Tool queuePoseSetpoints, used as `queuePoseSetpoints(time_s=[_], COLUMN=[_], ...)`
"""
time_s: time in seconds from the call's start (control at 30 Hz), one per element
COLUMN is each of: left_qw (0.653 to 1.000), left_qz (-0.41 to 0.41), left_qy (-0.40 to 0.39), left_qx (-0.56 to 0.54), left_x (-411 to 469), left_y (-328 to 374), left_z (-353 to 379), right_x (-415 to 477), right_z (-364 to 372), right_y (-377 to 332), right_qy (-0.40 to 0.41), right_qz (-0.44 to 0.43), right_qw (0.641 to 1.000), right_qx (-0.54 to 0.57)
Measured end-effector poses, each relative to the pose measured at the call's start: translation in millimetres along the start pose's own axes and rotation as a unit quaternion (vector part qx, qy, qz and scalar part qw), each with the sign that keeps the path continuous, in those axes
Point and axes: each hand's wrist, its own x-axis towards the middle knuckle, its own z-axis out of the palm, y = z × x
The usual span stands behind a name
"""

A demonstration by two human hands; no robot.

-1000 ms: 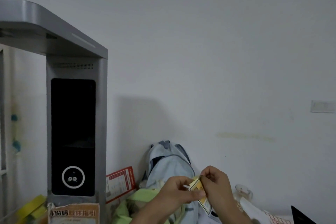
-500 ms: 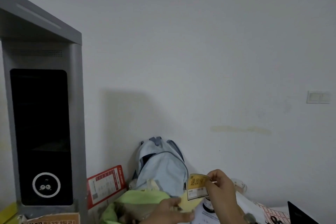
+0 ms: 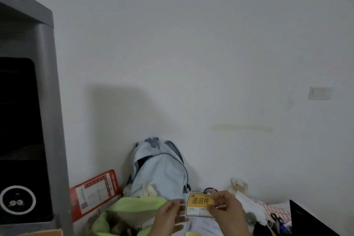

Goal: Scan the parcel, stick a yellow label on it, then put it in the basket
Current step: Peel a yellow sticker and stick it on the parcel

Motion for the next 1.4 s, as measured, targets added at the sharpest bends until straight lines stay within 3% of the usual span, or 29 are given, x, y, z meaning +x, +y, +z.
queuePoseSetpoints(time_s=[0.5,0.7,0.93,1.2,1.4], left_qw=[0.993,0.989,0.988,0.988,0.991], left_qz=[0.118,0.144,0.141,0.126,0.067], left_qy=[0.021,0.026,0.032,0.041,0.047], left_qx=[0.009,0.027,0.050,0.081,0.102], left_x=[-55,-78,-98,-114,-116], left_y=[54,62,52,33,-7], left_z=[-1,1,-4,-17,-34], right_x=[-40,-51,-68,-83,-98], right_z=[1,-1,3,9,14], right_y=[-52,-54,-45,-27,9], right_qy=[-0.004,-0.031,-0.089,-0.093,-0.112], right_qz=[-0.073,-0.063,-0.030,-0.010,0.014], right_qw=[0.993,0.996,0.996,0.996,0.993], right_qx=[0.090,0.058,0.003,-0.004,-0.027])
